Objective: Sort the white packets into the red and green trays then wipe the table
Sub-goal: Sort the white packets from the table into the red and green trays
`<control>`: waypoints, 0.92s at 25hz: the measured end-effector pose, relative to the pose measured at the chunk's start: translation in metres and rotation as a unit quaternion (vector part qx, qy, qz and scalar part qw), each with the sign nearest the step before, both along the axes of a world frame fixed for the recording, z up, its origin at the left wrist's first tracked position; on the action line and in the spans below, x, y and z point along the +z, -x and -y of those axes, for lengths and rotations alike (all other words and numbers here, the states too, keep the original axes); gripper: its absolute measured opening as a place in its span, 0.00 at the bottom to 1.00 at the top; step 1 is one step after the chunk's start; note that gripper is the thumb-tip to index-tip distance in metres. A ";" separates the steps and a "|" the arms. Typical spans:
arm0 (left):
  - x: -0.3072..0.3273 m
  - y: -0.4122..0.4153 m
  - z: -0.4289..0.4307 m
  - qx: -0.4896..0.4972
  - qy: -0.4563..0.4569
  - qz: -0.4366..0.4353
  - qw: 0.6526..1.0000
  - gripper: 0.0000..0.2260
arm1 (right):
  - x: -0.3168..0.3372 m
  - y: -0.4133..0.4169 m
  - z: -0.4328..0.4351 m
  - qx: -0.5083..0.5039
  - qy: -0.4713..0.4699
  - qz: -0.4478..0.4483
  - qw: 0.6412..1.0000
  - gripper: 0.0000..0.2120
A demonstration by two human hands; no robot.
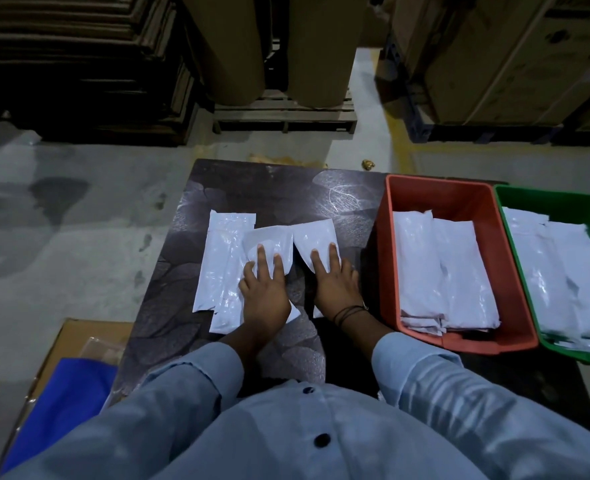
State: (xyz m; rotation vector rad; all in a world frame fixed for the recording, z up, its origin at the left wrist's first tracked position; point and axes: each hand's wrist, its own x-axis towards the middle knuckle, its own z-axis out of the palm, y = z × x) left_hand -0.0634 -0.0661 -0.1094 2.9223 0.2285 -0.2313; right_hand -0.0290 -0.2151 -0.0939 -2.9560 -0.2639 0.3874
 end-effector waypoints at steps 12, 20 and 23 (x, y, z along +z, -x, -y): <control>0.111 -0.065 0.059 0.003 0.089 0.117 0.989 0.32 | 0.122 -0.057 0.045 -0.094 -0.109 0.207 0.968 0.28; 0.134 -0.050 0.177 -0.072 0.145 0.051 0.985 0.29 | 0.107 -0.027 0.169 -0.191 -0.053 0.177 0.964 0.26; 0.126 -0.047 0.212 -0.112 0.135 0.056 0.983 0.31 | 0.098 -0.014 0.203 -0.198 -0.034 0.144 0.969 0.26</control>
